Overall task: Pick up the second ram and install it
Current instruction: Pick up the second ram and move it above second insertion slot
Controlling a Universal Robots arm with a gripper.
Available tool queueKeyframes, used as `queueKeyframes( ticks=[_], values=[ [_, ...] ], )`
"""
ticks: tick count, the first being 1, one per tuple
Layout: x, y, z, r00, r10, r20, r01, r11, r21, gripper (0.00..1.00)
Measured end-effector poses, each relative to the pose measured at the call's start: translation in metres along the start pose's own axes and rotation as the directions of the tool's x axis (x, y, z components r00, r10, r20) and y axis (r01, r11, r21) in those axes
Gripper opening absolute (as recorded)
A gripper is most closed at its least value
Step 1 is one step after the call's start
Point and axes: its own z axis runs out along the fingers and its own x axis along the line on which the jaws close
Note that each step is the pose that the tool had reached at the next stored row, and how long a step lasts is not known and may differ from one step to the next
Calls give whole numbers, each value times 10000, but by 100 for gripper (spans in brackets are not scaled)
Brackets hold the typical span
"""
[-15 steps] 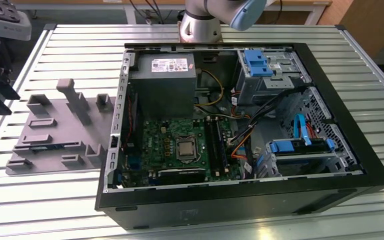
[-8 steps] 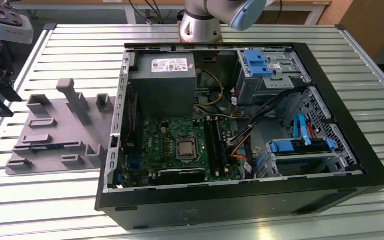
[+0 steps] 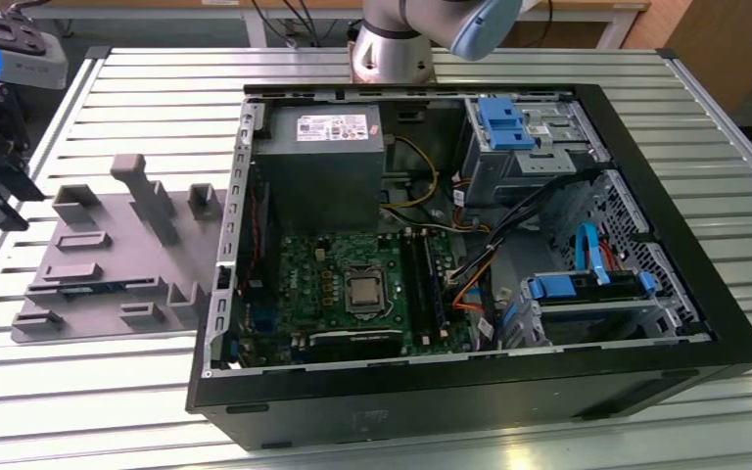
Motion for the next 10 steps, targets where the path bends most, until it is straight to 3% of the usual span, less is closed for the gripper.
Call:
queueKeyframes(
  ticks=[10],
  values=[
    [4,-3,82,10000,0,0,0,10000,0,42]
  ],
)
